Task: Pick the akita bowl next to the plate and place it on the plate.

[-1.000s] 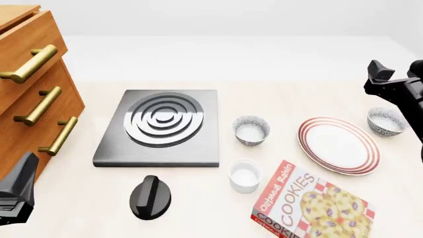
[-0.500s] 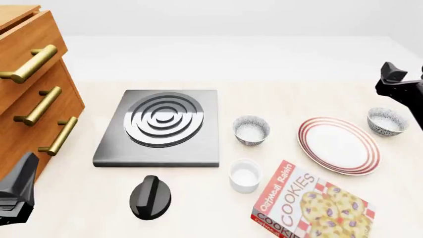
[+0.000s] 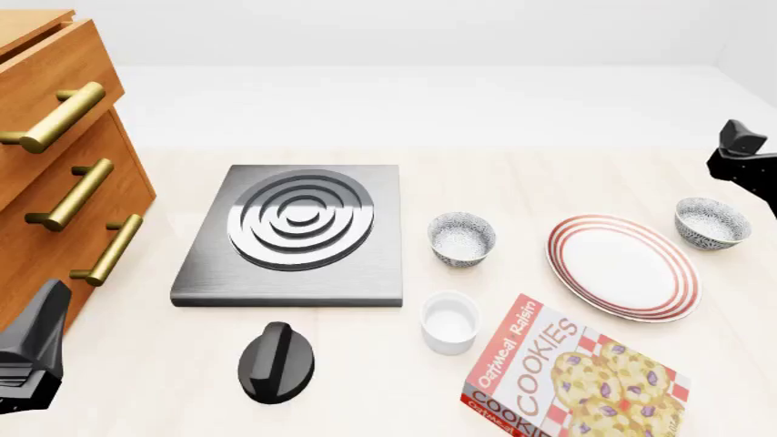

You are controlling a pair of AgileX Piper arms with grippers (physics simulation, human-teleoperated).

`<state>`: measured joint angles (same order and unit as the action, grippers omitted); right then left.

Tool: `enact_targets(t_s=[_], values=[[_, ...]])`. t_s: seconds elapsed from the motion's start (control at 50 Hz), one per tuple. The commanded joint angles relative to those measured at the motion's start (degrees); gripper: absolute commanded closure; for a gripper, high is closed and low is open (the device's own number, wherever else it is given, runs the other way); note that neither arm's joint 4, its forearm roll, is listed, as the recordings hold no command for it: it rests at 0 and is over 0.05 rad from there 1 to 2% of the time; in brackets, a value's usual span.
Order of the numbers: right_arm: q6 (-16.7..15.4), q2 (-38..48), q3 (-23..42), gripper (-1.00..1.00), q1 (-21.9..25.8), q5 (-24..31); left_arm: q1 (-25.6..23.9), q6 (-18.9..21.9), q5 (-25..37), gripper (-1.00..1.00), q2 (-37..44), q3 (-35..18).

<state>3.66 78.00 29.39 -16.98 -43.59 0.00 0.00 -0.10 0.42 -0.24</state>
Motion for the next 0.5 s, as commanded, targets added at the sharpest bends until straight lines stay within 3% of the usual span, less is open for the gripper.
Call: enact_targets(t_s=[0.02,0.5], values=[[0.03,1.07,0.05,-1.00,-1.74,-0.57,0.00,0.00,0.00,-1.00,0.00,0.00],[0.50,3.06,0.94,-1.00,-4.80,-0.86,0.00,0.00,0.00,-1.00,0.00,0.00]])
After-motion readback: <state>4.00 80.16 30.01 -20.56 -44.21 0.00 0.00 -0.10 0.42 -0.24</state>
